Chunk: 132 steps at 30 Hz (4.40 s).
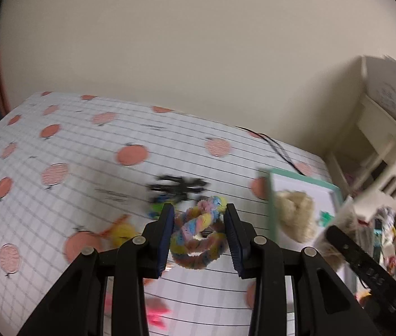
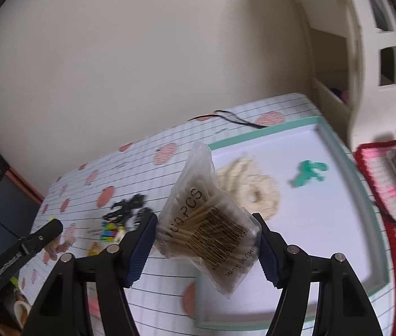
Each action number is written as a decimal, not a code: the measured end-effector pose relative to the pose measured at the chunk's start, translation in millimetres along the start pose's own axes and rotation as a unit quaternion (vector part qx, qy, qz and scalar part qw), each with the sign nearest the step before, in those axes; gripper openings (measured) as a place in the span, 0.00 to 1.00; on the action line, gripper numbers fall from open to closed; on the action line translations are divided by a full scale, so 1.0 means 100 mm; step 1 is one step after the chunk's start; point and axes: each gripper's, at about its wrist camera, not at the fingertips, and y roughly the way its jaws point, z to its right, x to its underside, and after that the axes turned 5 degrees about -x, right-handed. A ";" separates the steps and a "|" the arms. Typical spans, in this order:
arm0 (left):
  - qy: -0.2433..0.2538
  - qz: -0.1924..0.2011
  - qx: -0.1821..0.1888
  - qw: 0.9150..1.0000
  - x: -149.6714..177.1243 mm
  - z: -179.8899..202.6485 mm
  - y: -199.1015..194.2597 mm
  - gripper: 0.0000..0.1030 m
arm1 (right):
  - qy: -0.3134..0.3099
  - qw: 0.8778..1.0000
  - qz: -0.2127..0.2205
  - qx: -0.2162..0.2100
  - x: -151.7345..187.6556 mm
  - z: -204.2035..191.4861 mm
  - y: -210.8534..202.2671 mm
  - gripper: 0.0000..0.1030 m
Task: Organize objects
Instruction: 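Lift and carry the ring with the left tool while the right tool carries the swab bag toward the tray, then open the right tool over the tray dropping the swab bag while the left tool releases the ring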
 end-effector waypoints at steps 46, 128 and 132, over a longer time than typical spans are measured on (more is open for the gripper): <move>0.147 -0.070 0.056 0.985 0.40 1.60 0.80 0.38 | 0.058 0.992 -0.029 0.111 -0.08 1.19 0.08 0.68; 0.070 -0.068 0.028 0.995 0.39 1.18 0.83 0.79 | 0.018 0.993 -0.032 0.115 0.02 0.97 0.10 0.93; 0.060 -0.069 0.020 0.996 0.38 1.11 0.85 0.80 | 0.017 0.993 -0.032 0.115 0.02 0.97 0.10 0.94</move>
